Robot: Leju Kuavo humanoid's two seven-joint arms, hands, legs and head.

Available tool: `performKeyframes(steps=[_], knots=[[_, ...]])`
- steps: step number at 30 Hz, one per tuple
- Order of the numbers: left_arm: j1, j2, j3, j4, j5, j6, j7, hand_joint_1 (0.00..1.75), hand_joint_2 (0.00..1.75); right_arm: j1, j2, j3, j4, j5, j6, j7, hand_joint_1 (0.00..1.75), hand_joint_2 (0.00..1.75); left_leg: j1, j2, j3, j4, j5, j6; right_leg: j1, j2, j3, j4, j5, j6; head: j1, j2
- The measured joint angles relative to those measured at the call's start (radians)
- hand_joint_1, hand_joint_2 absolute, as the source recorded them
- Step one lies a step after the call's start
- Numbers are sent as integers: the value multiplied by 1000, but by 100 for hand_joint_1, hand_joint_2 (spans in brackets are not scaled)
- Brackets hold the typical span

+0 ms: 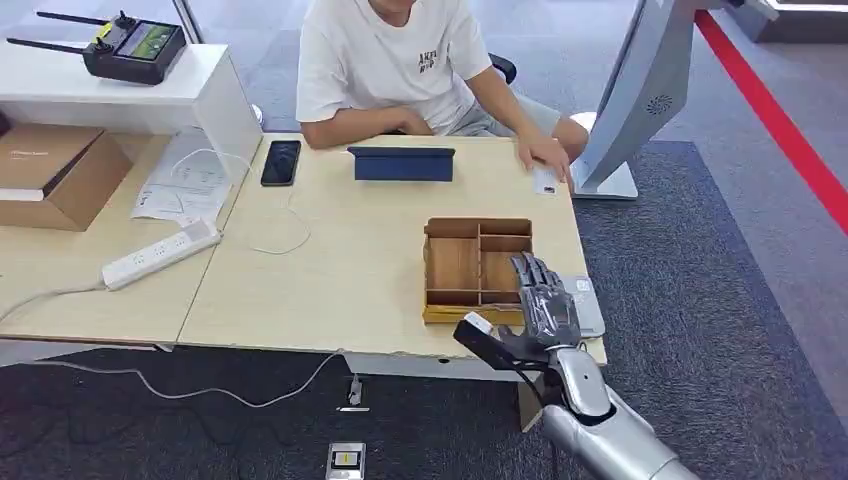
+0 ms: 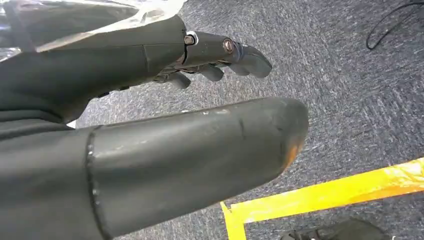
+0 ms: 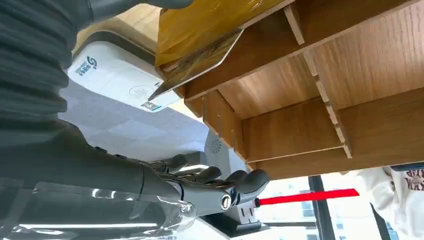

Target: Pass the card to the sensor for recognition and then transmit it.

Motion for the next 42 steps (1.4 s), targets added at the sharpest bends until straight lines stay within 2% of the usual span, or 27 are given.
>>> performKeyframes(steps=[22,23,24,25,26,27,42], knots=[[0,0,0,-1,0,4,3,0,0,0,-3,1,2,-5,26,6,2,175,0,0,0,0,0,0,0,0,0,0,0,0,0,0],[0,0,0,-1,0,4,5,0,0,0,-3,1,2,-6,32,6,21,175,0,0,0,0,0,0,0,0,0,0,0,0,0,0],[0,0,0,-1,0,4,5,0,0,0,-3,1,3,-9,37,7,61,175,0,0,0,0,0,0,0,0,0,0,0,0,0,0],[0,0,0,-1,0,5,5,0,0,0,-3,1,5,-12,40,9,148,175,0,0,0,0,0,0,0,0,0,0,0,0,0,0],[0,0,0,-1,0,4,6,0,0,0,-3,1,6,-16,44,10,169,175,0,0,0,0,0,0,0,0,0,0,0,0,0,0],[0,0,0,-1,0,5,6,0,0,0,-3,1,6,-18,46,10,175,175,0,0,0,0,0,0,0,0,0,0,0,0,0,0],[0,0,0,-1,0,5,8,0,0,0,-3,1,10,-30,55,10,175,175,0,0,0,0,0,0,0,0,0,0,0,0,0,0]])
